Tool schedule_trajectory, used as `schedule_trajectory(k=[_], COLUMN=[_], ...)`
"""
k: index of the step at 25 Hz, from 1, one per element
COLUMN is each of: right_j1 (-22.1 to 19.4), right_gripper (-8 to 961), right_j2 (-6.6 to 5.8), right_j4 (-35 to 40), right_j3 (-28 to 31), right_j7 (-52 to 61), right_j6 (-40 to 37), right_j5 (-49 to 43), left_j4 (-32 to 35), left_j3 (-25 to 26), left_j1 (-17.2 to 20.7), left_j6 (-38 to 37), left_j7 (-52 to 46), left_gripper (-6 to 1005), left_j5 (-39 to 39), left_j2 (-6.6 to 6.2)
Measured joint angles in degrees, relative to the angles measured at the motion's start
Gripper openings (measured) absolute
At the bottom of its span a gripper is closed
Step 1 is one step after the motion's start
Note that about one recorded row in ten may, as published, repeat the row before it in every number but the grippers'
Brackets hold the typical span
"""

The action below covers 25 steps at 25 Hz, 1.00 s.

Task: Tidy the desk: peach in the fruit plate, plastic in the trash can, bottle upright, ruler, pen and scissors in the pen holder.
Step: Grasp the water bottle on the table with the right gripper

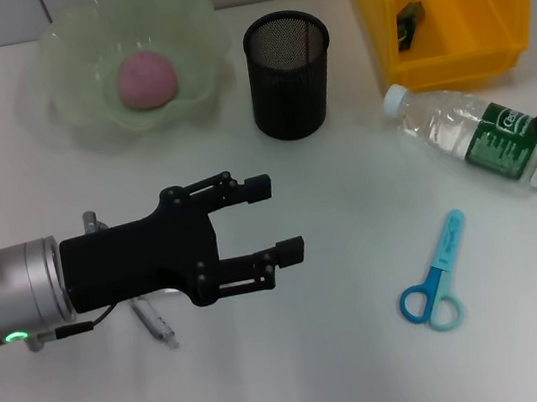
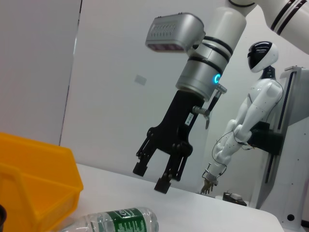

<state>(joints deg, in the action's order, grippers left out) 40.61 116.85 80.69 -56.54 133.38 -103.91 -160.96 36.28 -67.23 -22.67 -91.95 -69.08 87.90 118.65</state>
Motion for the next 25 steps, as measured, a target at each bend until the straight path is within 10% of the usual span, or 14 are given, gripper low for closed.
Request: schedule_trajectory(k=[25], right_j1=[1.15], right_gripper=[830], right_j2=[2.08], right_j4=[-12.13], right_j3=[-4.68], right_j7=[-5.11], right_j6=[16.13], right_j5=[-0.19], left_j4=[-1.39], left_j3=[0.08], left_j1=[-0.72], left_j6=[-0.04], left_j7=[1.55], left_gripper=[792], left_j5=[-0.8], left_j2=[0.0])
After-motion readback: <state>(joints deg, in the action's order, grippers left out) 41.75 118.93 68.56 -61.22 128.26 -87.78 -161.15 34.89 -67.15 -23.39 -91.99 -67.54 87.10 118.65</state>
